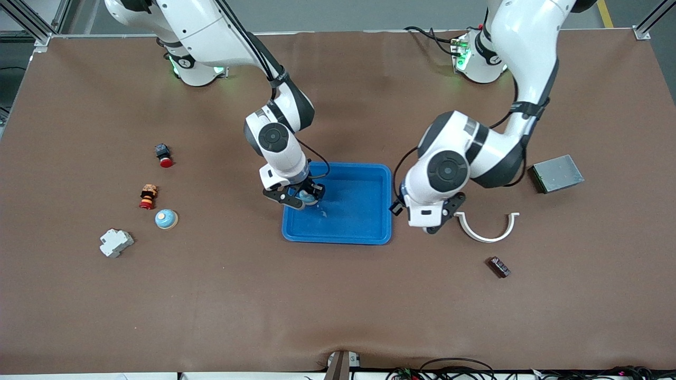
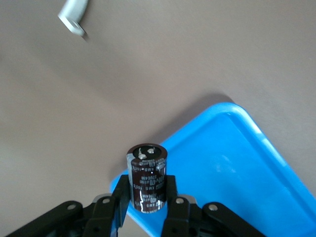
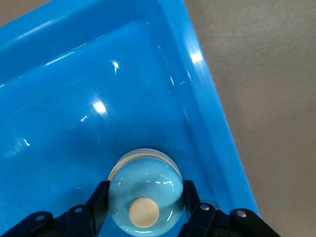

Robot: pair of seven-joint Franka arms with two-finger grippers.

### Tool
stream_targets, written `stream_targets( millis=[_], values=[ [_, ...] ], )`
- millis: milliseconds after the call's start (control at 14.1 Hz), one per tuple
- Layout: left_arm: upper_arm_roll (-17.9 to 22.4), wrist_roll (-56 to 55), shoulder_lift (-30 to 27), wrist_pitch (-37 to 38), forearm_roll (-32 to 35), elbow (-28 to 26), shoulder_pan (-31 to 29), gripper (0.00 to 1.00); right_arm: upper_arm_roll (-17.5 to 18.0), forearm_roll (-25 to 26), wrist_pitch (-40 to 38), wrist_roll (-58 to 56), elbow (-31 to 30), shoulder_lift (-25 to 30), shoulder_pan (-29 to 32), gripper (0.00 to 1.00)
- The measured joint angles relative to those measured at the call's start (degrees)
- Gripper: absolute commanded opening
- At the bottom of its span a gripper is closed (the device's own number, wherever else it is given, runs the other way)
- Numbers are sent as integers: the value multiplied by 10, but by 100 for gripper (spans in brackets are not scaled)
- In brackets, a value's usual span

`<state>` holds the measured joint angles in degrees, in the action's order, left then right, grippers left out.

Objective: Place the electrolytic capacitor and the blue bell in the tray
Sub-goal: 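Carry the bell and the capacitor over the blue tray with both grippers, then lower the bell into the tray and open the right gripper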

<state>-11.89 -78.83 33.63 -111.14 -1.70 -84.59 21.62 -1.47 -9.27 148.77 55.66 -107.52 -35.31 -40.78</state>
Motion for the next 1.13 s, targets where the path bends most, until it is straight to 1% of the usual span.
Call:
stream_targets(
  millis=[213, 284, 354, 709, 851, 992, 1134],
  values=[
    [0, -58, 20, -52, 0, 1, 17, 0, 0, -6, -1, 0, 12, -8, -3, 0],
    [0, -75, 27, -69, 0, 1, 22, 0, 0, -6, -2, 0, 14, -9, -4, 10],
    [0, -88, 35, -84, 0, 1, 26, 0, 0, -6, -4, 0, 15, -9, -4, 99],
    [0, -122, 58, -125, 0, 3, 40, 0, 0, -7, -8, 0, 18, -16, -12, 100],
    [0, -127, 63, -127, 0, 3, 43, 0, 0, -7, -34, 0, 27, -16, -14, 100],
    [1, -134, 70, -127, 0, 3, 51, 0, -5, -7, -90, -1, 56, -10, -13, 100],
    [1, -149, 76, -127, 0, 3, 59, 0, -16, -6, -188, -15, 106, 6, -3, 100]
  ],
)
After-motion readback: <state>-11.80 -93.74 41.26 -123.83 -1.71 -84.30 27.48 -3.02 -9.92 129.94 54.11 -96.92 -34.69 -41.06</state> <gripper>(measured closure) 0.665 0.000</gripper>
